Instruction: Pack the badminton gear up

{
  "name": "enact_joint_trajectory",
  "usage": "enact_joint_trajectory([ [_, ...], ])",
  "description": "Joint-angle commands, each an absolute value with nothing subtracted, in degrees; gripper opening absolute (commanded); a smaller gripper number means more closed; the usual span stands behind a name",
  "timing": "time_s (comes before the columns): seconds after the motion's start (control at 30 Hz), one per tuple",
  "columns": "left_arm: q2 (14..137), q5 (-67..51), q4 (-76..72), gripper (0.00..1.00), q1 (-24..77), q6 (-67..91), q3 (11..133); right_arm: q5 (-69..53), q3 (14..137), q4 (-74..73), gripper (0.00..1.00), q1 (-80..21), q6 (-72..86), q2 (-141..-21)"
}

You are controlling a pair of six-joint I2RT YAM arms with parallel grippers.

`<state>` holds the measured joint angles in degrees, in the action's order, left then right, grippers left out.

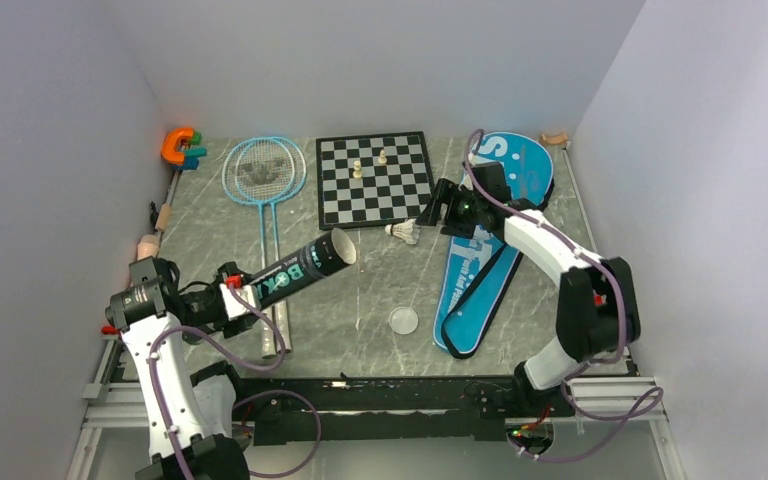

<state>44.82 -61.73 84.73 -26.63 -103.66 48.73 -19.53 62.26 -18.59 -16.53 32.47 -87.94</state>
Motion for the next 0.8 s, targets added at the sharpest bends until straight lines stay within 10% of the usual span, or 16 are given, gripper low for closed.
enact_joint_trajectory([
  [0.0,43.75,-64.14,81.58,0.21,-26.54,-98.12,48.57,-20.97,63.01,-6.93,0.77,-16.35,35.35,-93.28],
  [0.77,40.18,-59.22,75.01,0.07,-26.54,-91.35,44.41,-23.55,65.32,9.45,0.34,-18.19,48.31,-110.06],
])
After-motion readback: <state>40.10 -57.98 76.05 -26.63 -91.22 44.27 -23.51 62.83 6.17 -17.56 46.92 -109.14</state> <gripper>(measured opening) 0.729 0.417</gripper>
